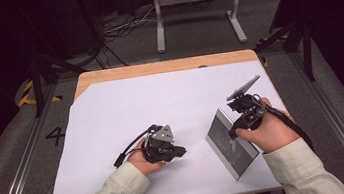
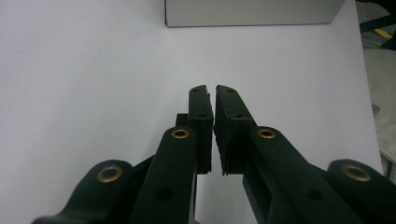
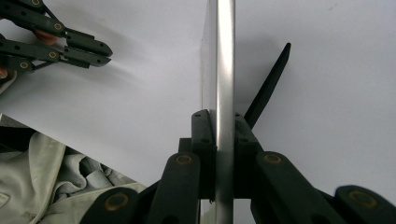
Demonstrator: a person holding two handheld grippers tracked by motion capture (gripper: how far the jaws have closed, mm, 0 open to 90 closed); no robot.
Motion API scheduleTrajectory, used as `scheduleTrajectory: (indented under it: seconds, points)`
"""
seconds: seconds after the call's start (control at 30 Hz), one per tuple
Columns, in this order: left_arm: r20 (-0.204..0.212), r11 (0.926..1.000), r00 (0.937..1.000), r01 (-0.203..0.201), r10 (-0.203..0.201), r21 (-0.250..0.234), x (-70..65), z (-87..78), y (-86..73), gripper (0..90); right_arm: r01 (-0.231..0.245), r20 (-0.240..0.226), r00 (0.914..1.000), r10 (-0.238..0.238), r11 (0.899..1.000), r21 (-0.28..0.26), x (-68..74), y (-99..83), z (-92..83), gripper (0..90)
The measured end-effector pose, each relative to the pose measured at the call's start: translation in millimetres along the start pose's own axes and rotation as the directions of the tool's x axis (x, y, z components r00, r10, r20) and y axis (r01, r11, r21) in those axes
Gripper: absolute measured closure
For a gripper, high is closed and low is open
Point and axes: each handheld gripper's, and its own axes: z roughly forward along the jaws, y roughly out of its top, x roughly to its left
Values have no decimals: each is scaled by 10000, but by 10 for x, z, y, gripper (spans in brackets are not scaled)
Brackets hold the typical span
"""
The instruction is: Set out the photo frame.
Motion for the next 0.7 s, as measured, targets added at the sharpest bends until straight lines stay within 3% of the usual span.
scheduleTrajectory:
  seconds: [0.17,0.33,0.7]
  points:
    - [-42,10000,10000,88,-89,-15,2,-22,-15,853,84,274,9996,-85,10000,34,1,22,-25,835]
    - [-222,9997,9995,225,-227,-91,21,-83,-59,852,318,254,9992,-316,9994,-99,-15,76,-79,836]
    - [-854,9959,9928,814,-846,-406,96,-287,-217,852,1374,257,9903,-1366,9901,-291,-16,265,-199,836]
